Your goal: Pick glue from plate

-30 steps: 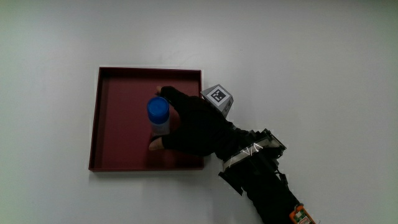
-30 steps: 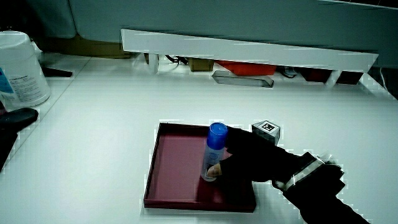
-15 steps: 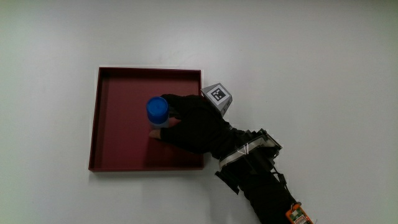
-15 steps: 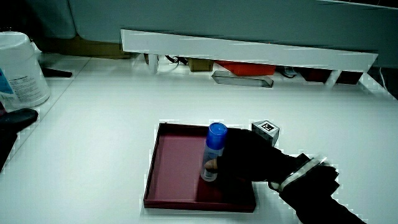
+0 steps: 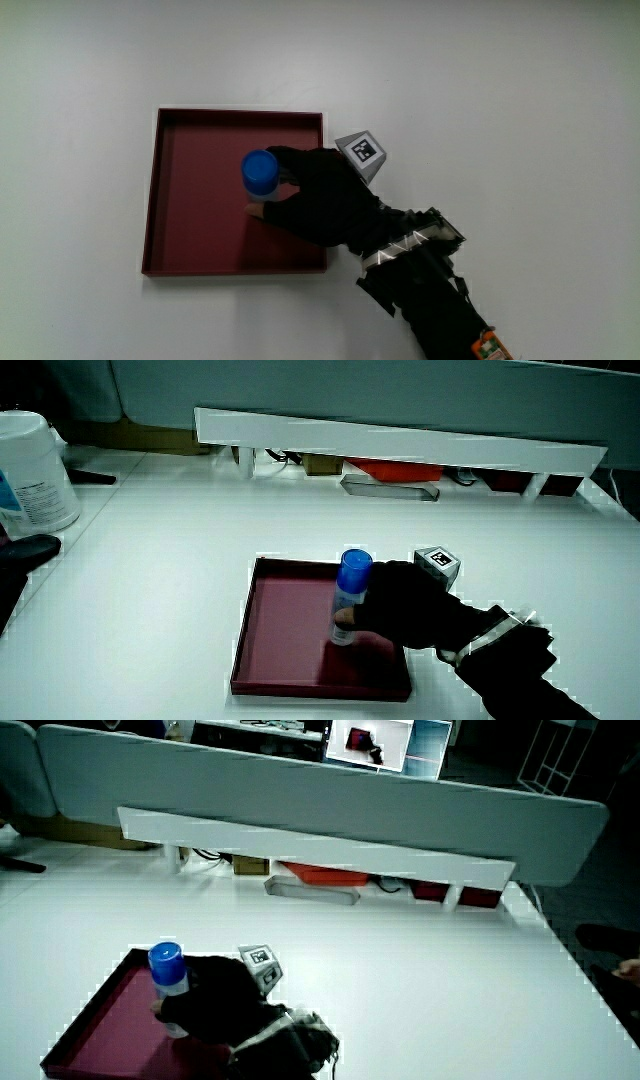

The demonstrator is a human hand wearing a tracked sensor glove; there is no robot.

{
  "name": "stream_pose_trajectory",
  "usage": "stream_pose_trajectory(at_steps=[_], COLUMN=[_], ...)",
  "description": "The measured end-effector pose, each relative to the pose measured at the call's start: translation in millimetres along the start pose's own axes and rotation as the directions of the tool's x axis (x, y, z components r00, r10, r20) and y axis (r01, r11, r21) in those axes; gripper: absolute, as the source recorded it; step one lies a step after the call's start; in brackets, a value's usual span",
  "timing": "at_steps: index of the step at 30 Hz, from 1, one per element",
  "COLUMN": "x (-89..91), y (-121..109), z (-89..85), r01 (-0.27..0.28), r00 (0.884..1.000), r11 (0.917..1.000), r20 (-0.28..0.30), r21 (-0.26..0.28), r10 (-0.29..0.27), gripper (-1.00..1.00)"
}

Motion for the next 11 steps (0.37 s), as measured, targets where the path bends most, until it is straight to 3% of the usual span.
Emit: stream_pose_trajectory(at_steps=[5,7,10,11], x=[-25.3,-34.1,-52.6,-54.0], y=[-12.7,-19.0,-32.0,-35.9], z=[12.8,19.7,29.7,34.4], r01=[-0.05,-0.047,0.005,-0.008], r00=[0.998,0.998,0.999,1.0], r11=[0.9986,0.9986,0.9991,0.9983], r20=[-0.045,-0.045,-0.033,-0.018], r21=[0.019,0.023,0.043,0.058], r10=[0.051,0.048,-0.003,0.009], gripper=[1.0,1.0,1.0,1.0])
